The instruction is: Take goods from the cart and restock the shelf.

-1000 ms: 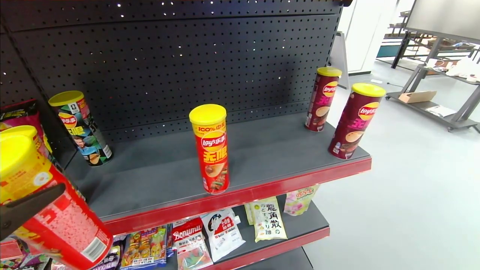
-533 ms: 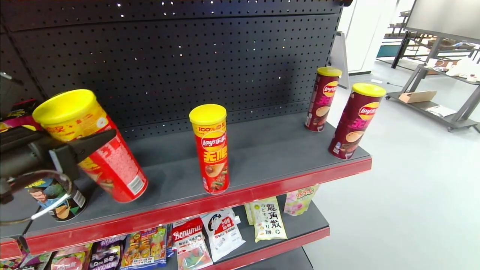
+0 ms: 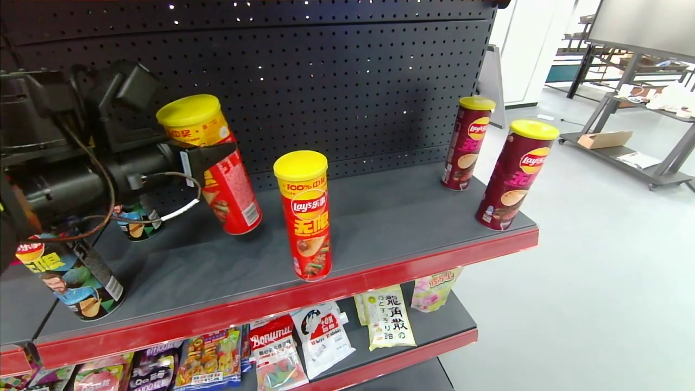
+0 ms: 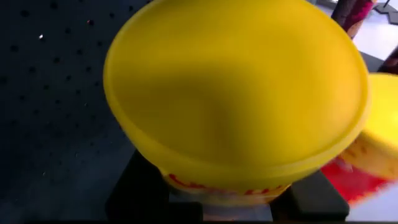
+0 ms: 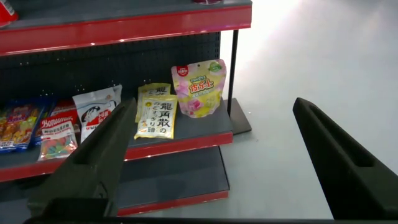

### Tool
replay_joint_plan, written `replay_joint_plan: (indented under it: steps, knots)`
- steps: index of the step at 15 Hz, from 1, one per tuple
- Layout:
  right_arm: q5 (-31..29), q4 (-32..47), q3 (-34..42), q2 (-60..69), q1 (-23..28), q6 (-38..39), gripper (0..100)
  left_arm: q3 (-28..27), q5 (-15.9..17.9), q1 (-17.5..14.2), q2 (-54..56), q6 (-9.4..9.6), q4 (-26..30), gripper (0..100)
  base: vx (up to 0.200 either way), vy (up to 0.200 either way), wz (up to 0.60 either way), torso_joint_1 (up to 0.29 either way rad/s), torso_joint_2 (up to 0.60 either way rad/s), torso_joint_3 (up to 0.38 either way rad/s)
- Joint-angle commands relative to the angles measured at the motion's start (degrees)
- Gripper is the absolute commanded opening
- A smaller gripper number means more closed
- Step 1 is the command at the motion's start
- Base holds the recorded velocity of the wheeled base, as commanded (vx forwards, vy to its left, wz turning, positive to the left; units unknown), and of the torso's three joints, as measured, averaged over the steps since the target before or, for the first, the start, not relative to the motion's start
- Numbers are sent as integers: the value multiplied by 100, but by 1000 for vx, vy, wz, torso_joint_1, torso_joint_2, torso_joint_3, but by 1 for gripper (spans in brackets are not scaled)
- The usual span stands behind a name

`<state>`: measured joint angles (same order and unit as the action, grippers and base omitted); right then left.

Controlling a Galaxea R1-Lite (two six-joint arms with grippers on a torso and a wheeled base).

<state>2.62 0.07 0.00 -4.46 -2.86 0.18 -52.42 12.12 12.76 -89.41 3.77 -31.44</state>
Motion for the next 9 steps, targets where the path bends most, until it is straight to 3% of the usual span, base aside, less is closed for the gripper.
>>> replay_joint_plan:
  steps: [1, 4, 9]
  knots:
    - [2, 1, 0, -20, -4, -1, 100, -453, -201, 306, -727, -8, -90, 0, 0, 0, 0, 0, 0, 0]
    - [2, 1, 0, -20, -4, -1, 100, -998, -632, 402, -1501, -34, -398, 0, 0, 0, 0, 0, 0, 0]
    - [2, 1, 0, -20, -4, -1, 100, -1640, -649, 429, -2265, -34, -495, 0, 0, 0, 0, 0, 0, 0]
